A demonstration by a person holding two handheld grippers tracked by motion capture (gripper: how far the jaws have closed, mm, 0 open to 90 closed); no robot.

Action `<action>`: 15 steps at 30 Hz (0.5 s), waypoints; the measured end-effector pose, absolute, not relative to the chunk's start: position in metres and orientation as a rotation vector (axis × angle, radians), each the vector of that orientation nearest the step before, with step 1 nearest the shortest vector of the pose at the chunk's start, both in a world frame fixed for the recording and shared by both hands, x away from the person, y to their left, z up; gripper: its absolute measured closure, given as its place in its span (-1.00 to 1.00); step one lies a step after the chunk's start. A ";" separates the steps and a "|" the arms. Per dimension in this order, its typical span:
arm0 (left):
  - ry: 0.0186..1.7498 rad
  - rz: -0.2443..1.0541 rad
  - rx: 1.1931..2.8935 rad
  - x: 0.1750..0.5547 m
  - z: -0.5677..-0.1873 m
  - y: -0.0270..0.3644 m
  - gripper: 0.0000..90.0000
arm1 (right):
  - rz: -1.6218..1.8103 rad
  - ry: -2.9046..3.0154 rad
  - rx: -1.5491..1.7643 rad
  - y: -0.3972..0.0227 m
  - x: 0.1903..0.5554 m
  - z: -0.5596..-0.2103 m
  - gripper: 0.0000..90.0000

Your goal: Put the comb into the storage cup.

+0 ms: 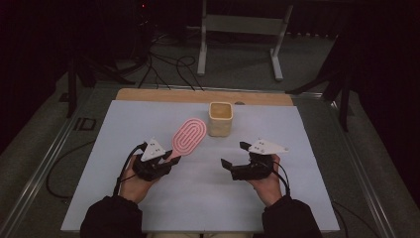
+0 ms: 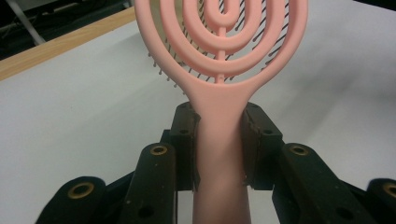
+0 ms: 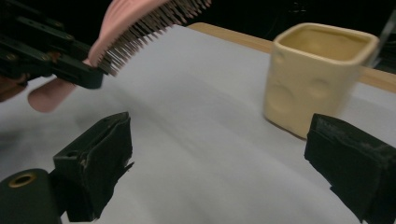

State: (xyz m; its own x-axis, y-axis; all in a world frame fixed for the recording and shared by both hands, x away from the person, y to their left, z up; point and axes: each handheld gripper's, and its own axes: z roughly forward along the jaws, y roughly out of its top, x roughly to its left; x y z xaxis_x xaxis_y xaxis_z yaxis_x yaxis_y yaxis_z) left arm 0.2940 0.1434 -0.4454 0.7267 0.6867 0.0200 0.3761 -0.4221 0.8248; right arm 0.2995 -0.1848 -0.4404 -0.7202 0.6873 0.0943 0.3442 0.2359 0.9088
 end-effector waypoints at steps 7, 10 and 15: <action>0.800 0.460 2.059 0.293 -0.446 0.139 0.56 | 1.525 2.208 0.955 -0.169 0.307 -0.437 -0.83; 0.798 0.463 2.064 0.293 -0.447 0.138 0.56 | 1.535 2.218 0.947 -0.163 0.309 -0.435 -0.83; 0.795 0.467 2.068 0.292 -0.448 0.134 0.56 | 1.569 2.230 0.946 -0.152 0.315 -0.434 -0.83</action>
State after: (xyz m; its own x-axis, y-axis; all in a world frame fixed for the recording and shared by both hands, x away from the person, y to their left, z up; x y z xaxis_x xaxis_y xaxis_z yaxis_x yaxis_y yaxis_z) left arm 0.2919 0.1339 -0.4481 0.7282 0.6842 0.0388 0.3671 -0.4372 0.8210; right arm 0.3149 -0.1525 -0.4341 -0.7560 0.6358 0.1555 0.3610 0.2068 0.9093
